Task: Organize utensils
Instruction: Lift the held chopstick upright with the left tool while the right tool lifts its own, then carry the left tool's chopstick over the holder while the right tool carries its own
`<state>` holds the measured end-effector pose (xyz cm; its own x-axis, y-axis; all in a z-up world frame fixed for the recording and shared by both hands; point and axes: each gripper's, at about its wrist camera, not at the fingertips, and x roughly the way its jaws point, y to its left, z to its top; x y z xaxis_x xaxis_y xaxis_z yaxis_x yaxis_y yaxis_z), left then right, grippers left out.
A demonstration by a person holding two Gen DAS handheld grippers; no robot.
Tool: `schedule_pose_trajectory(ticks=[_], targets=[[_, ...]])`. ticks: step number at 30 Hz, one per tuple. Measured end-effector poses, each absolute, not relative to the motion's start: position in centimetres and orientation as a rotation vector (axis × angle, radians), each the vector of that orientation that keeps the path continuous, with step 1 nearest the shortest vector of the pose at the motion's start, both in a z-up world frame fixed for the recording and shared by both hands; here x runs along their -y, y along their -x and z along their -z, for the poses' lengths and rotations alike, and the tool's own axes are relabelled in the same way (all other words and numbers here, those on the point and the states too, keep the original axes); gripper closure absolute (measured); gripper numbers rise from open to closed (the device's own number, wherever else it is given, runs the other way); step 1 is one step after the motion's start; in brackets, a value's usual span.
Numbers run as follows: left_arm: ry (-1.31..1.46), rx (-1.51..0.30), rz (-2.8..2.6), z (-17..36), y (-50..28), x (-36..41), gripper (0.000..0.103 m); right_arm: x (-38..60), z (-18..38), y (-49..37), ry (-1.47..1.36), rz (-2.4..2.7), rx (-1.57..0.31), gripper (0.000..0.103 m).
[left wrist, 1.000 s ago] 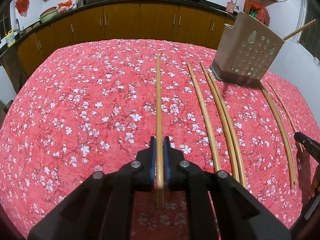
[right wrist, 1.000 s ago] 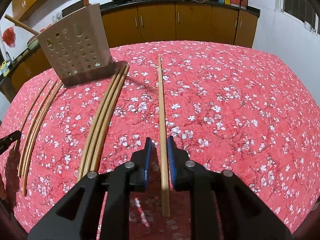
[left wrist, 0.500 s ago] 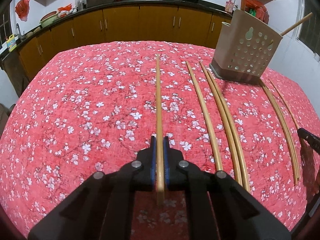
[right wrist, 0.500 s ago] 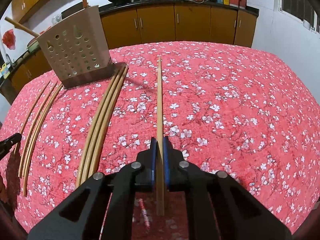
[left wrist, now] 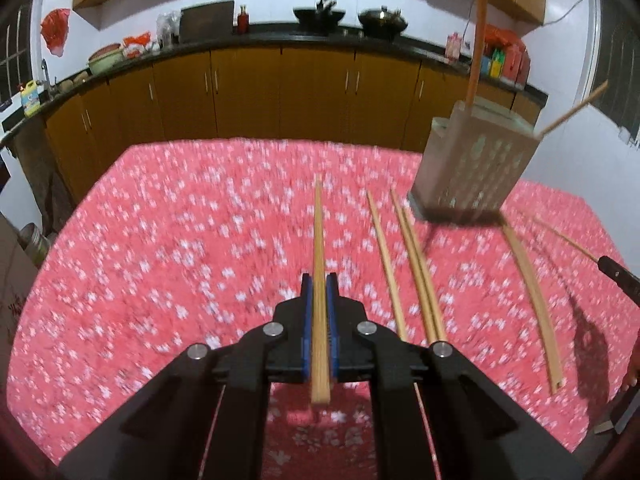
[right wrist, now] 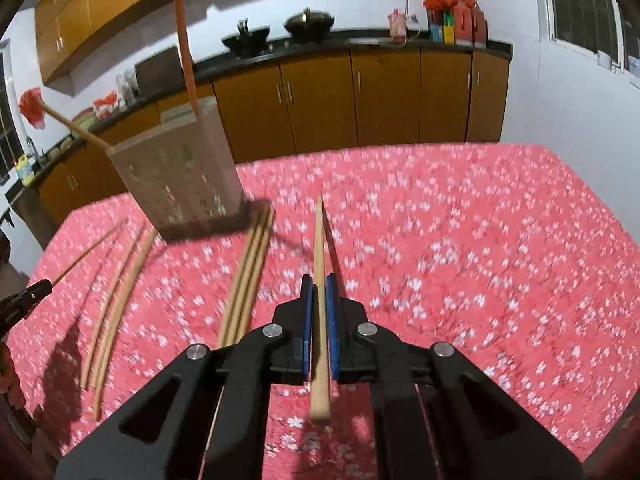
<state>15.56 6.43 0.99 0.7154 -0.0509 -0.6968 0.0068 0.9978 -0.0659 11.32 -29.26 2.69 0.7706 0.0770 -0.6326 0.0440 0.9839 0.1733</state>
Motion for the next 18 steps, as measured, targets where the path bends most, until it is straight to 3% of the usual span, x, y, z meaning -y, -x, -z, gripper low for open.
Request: schedule_pose_trajectory(ticks=[8, 18], targets=[[0.116, -0.592, 0.049, -7.1, -14.7, -6.9, 0.095, 30.0, -7.3, -10.5, -0.210, -0.006, -0.505, 0.096], [0.125, -0.484, 0.070, -11.4, -14.1, -6.8, 0.095, 29.7, -9.9, -10.6, -0.192, -0.015, -0.431, 0.096]])
